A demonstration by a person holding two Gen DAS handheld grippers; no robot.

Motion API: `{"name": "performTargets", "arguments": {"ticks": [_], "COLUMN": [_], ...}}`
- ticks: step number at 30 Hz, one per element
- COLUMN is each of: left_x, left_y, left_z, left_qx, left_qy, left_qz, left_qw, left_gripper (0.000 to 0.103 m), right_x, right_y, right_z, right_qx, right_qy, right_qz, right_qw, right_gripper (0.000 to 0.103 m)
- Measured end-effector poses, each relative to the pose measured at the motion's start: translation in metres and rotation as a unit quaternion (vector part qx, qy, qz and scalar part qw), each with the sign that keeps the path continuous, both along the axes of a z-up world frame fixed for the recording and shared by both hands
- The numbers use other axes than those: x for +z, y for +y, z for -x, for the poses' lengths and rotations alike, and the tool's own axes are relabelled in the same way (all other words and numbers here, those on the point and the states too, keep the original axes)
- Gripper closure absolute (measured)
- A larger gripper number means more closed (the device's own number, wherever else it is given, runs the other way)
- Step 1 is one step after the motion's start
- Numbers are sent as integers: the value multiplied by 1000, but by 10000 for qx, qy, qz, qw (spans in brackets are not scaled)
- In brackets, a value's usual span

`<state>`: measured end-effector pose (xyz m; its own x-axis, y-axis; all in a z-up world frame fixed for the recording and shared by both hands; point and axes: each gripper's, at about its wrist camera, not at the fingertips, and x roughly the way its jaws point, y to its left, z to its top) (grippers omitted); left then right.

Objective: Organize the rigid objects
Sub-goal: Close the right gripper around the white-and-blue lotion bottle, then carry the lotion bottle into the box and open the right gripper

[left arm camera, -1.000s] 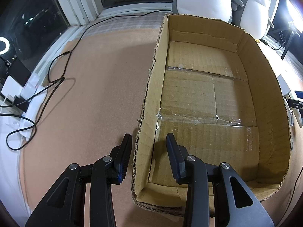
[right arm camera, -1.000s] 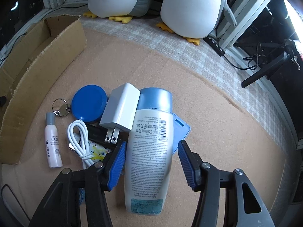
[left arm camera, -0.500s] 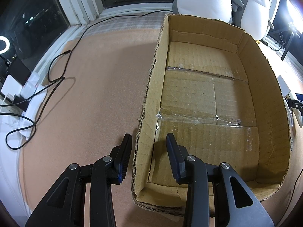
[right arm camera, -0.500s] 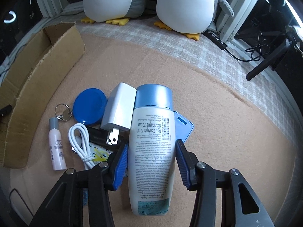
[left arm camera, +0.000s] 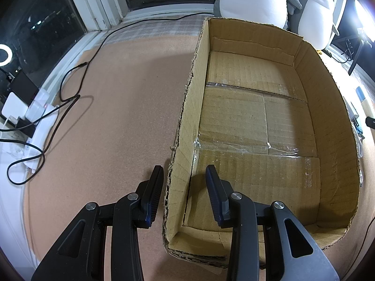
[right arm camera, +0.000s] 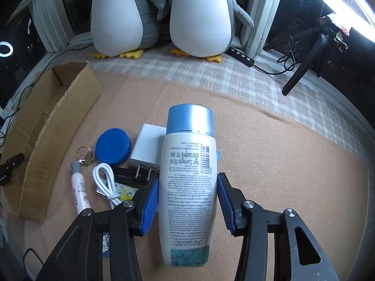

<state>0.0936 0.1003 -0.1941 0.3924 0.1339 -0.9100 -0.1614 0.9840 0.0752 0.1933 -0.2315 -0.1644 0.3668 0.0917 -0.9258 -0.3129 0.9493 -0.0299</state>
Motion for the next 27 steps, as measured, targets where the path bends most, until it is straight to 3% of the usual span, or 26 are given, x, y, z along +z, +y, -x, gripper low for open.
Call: {"name": "performTargets", "arguments": {"ticks": [5,14,19,27], "left_x": [0,0,0,0], "left_y": [0,2,2,1], "left_z": [0,0,0,0], "left_qx": [-11,-1,-18,-28], "left_qy": [-1,-13,-21,-33], "left_qz": [-10,56,41,26], "left_qw": [10000,10000,10000,10000], "left_gripper": [67,67,67,67], "right_x": [25,63,63,37], "right_y": [19,99,154,215], "right_z": [4,14,22,29], "right_qx": [221,941,1382,1697], "right_qy": [-196,-363,-274,69], "right_qz": [-189,-652,-784,-811], "right_qw": [9994,9928,9869,9821], "right_gripper": [59,59,59,59]}}
